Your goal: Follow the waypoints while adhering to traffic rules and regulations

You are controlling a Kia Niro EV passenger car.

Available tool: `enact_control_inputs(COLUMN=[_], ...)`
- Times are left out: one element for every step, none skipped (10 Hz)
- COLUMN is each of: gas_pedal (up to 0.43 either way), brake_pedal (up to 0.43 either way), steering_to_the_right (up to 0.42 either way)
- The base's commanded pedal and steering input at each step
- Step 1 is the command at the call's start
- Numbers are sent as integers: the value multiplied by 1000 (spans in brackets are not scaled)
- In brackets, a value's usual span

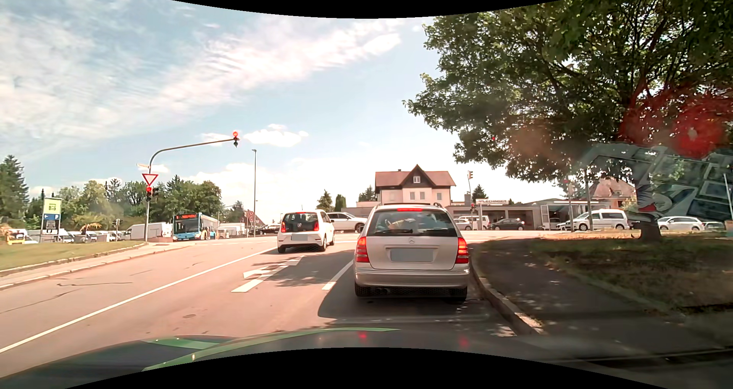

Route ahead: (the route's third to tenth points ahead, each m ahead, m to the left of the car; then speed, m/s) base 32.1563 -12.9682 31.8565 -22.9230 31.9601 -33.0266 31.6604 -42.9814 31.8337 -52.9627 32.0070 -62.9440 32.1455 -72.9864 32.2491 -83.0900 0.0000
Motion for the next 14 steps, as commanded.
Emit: enact_control_inputs(gas_pedal=[0,0,0,0,0,0,0,0,0,0,0,0,0,0], brake_pedal=[287,287,287,287,287,287,287,287,287,287,293,287,287,287], steering_to_the_right=[81,81,81,81,81,81,81,81,81,81,81,81,81,81])
